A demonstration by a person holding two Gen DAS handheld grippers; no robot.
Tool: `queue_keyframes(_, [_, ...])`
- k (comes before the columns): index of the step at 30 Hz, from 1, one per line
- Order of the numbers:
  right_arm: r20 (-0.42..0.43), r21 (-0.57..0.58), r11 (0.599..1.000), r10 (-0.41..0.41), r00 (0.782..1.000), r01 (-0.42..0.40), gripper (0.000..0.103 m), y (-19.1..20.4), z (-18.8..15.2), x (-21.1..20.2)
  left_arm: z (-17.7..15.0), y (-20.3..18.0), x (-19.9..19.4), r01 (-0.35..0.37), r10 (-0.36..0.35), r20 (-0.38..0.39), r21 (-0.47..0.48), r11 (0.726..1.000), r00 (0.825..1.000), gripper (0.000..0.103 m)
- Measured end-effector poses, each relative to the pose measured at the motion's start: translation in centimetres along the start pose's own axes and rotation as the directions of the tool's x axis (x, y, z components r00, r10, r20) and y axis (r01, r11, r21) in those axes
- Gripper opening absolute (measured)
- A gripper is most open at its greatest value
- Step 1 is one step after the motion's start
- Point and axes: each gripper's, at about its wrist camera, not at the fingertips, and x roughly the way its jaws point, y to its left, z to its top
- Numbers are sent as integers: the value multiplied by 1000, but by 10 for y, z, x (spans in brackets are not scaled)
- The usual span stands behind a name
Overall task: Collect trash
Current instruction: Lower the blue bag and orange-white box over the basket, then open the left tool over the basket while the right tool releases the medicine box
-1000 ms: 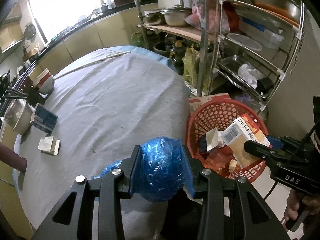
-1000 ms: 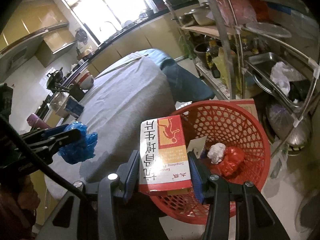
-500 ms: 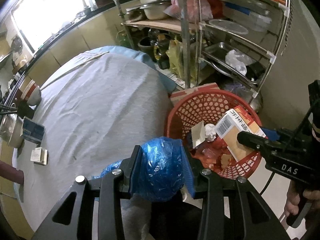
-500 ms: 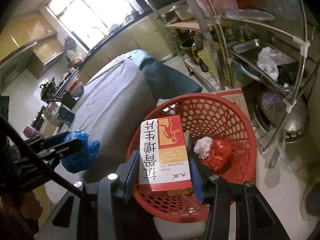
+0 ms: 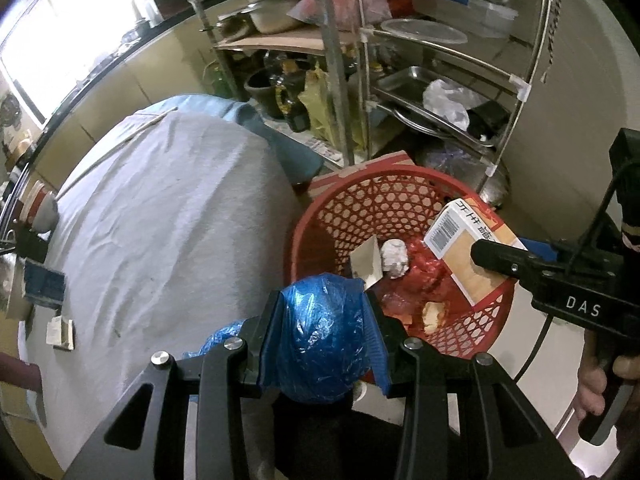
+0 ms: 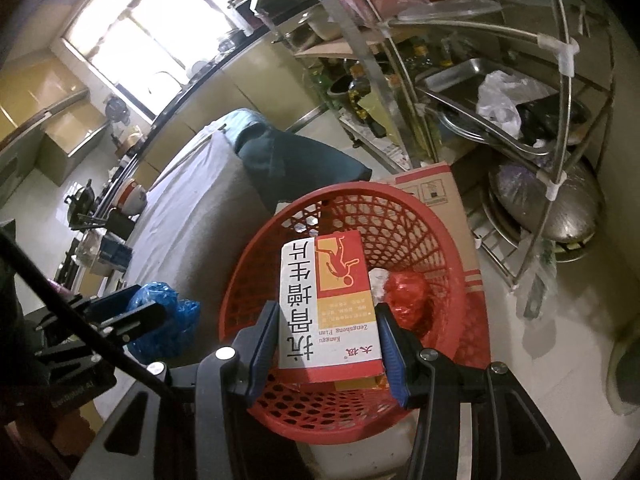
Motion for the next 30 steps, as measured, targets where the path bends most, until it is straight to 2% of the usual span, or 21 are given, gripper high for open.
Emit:
queue_keyframes(13, [12,48,999,-16,1000,15,50,-16,6,-3,22,-19,19,39,-40,10,26,999,999,41])
queue_keyframes(30, [1,57,998,-4,1000,4,52,-17,4,0,21,-22,28,13,-13,4,25,1000,1000,41])
